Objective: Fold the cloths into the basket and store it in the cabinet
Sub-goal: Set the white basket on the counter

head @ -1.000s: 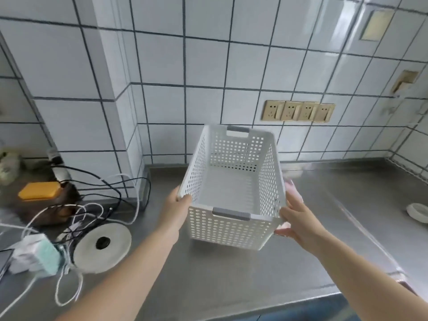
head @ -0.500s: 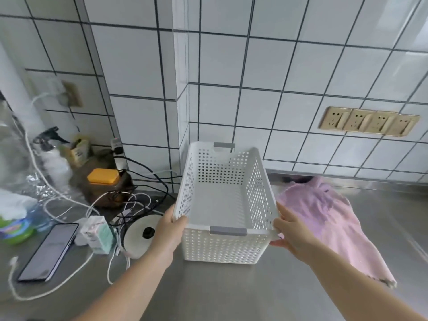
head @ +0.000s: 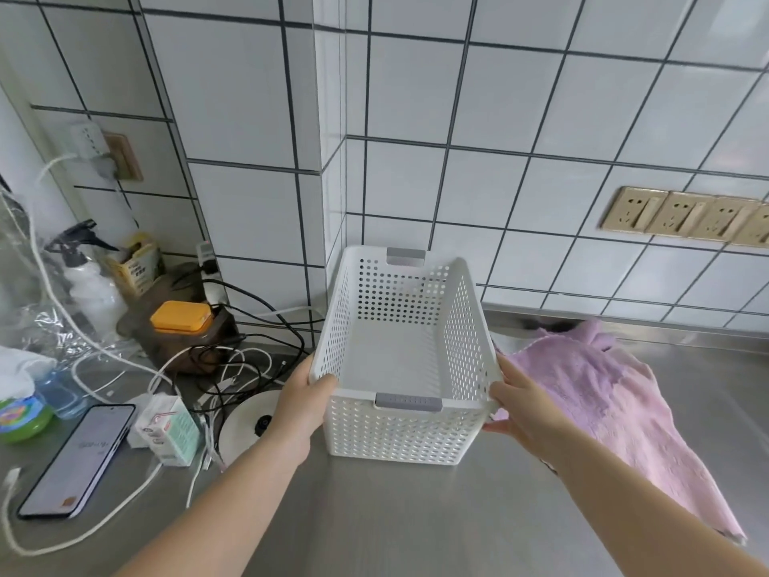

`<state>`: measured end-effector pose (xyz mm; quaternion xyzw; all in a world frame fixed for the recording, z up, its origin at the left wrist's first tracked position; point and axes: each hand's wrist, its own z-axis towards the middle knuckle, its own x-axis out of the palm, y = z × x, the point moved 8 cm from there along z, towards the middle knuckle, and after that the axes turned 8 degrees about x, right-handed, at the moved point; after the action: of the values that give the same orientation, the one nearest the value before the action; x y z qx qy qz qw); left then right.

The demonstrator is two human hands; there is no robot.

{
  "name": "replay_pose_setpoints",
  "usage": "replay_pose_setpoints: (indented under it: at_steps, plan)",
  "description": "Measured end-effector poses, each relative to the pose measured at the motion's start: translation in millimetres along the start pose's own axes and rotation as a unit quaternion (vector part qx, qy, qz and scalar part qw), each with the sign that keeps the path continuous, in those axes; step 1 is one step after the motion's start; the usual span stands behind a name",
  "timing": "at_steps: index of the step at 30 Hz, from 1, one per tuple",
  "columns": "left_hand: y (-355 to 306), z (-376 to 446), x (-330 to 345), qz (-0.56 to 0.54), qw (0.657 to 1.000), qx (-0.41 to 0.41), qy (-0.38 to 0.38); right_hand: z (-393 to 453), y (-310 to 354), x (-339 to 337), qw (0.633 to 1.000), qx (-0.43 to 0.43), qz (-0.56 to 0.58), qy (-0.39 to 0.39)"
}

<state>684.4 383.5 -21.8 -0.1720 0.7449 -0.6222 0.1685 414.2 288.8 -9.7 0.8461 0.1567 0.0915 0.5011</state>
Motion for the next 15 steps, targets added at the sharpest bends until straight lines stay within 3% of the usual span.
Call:
replay_pose_setpoints:
  at_steps: [15]
  plan:
    - [-12.9, 34.7, 1.5, -0.015, 1.000, -0.004, -0.007, 24.2, 15.7, 5.9, 1.000, 0.012, -0.001, -0.019]
